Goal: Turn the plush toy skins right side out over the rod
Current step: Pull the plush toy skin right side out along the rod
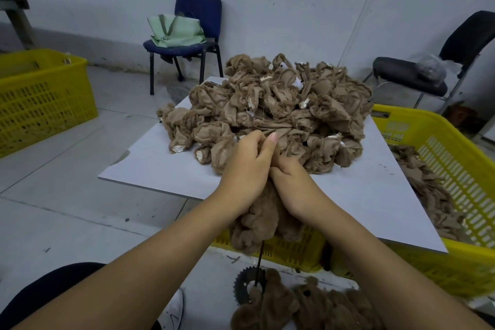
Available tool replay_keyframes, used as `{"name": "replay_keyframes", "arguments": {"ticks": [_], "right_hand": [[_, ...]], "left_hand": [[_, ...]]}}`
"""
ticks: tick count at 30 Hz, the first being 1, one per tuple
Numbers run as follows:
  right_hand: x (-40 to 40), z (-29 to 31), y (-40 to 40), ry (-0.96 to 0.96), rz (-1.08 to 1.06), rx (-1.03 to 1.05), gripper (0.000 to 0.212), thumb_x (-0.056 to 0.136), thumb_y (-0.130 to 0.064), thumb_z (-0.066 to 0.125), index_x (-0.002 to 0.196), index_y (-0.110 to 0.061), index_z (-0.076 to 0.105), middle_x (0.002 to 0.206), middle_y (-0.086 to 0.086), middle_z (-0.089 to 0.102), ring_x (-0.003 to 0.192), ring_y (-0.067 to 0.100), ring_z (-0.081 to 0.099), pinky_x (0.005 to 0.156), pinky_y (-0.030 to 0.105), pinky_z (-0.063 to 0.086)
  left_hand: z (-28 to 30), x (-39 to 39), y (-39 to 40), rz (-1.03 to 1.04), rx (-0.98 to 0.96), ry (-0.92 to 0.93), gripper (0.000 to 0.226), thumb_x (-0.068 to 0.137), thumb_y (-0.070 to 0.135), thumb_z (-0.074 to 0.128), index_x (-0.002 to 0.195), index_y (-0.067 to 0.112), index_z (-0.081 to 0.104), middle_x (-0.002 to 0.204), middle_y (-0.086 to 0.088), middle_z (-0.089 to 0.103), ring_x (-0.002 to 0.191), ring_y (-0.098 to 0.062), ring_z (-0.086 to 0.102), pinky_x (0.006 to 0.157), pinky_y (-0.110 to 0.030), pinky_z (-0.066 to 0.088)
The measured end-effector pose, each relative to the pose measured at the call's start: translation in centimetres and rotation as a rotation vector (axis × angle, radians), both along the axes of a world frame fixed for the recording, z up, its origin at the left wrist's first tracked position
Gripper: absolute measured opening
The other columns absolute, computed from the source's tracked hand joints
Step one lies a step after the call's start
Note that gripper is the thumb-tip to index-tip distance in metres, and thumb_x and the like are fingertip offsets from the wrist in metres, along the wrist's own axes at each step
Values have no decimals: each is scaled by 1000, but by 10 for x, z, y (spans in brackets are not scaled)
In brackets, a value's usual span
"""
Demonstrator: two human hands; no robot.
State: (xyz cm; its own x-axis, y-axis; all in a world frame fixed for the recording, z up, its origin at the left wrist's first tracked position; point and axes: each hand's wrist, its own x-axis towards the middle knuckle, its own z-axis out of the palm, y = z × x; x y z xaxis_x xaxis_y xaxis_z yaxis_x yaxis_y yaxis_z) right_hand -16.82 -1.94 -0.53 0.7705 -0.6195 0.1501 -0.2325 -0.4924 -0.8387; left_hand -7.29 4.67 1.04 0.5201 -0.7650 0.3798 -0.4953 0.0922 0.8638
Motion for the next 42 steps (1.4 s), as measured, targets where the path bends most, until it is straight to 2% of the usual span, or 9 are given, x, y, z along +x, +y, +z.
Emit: {"name": "replay_keyframes", "arguments": {"ticks": [3, 7, 13, 20, 24, 27, 31, 36, 42], "right_hand": [[-3, -9, 3, -29, 8, 106, 33, 100, -13, 43, 99, -38, 65, 100, 10, 72, 95, 27, 68, 84, 50, 53], [-2, -29, 10, 60, 11, 79, 19, 100, -9, 41, 96, -18, 56, 81, 11, 64, 71, 20, 59, 64, 45, 46], [-7, -24, 6, 41, -18, 96, 22, 100, -10, 44, 89, -18, 61, 81, 12, 67, 75, 28, 62, 68, 47, 48], [-10, -13, 4, -57, 21, 45, 44, 93, -5, 45, 115, -39, 60, 104, -12, 67, 93, 2, 64, 77, 28, 55], [-9, -21, 5, 61, 1, 10, 28, 95, -8, 45, 112, -22, 62, 99, 12, 69, 90, 34, 64, 77, 55, 53], [-7, -22, 0, 83, -22, 37, 23, 94, -7, 45, 103, -16, 64, 92, 21, 68, 76, 34, 61, 68, 55, 50], [-3, -29, -5, 136, -29, 112, 29, 95, -5, 43, 115, -12, 63, 107, 24, 67, 98, 41, 63, 85, 55, 51], [1, -37, -5, 160, -57, 147, 27, 97, -5, 45, 76, -19, 54, 78, 12, 56, 77, 24, 51, 69, 42, 41], [0, -32, -4, 205, -97, 87, 19, 94, -17, 47, 98, -3, 59, 75, 17, 59, 65, 27, 50, 60, 39, 37]], "left_hand": [[-3, 6, -3, -80, 137, 43, 36, 105, 27, 48, 82, 0, 50, 67, -13, 55, 61, -23, 52, 63, -40, 46], [-4, 9, -1, -208, 291, 200, 24, 106, 16, 45, 84, 5, 48, 38, 9, 50, 35, -2, 42, 40, -14, 34], [-1, 9, 0, -216, 199, 303, 17, 104, 8, 50, 87, 5, 48, 51, -11, 39, 37, -13, 32, 41, -21, 28], [7, 12, 2, -355, 112, 151, 27, 98, -4, 54, 73, 6, 54, 38, 11, 44, 35, 1, 38, 43, -11, 29], [1, 14, 3, -337, 184, 148, 24, 100, 3, 53, 77, 6, 54, 39, 7, 39, 36, -8, 32, 43, -20, 27], [-3, 13, 1, -308, 189, 195, 24, 102, 5, 51, 78, 7, 51, 39, 1, 39, 36, -12, 33, 41, -21, 28], [-5, 9, 0, -319, 211, 229, 23, 103, 8, 51, 80, 6, 47, 48, -11, 40, 42, -19, 32, 41, -21, 28], [-4, 6, -2, -291, 219, 381, 30, 104, 9, 49, 75, 8, 43, 50, -7, 38, 38, -13, 35, 39, -22, 28], [-4, 4, -4, -272, 155, 250, 34, 104, 3, 45, 71, 9, 41, 51, -4, 29, 41, -12, 28, 43, -23, 24]]}}
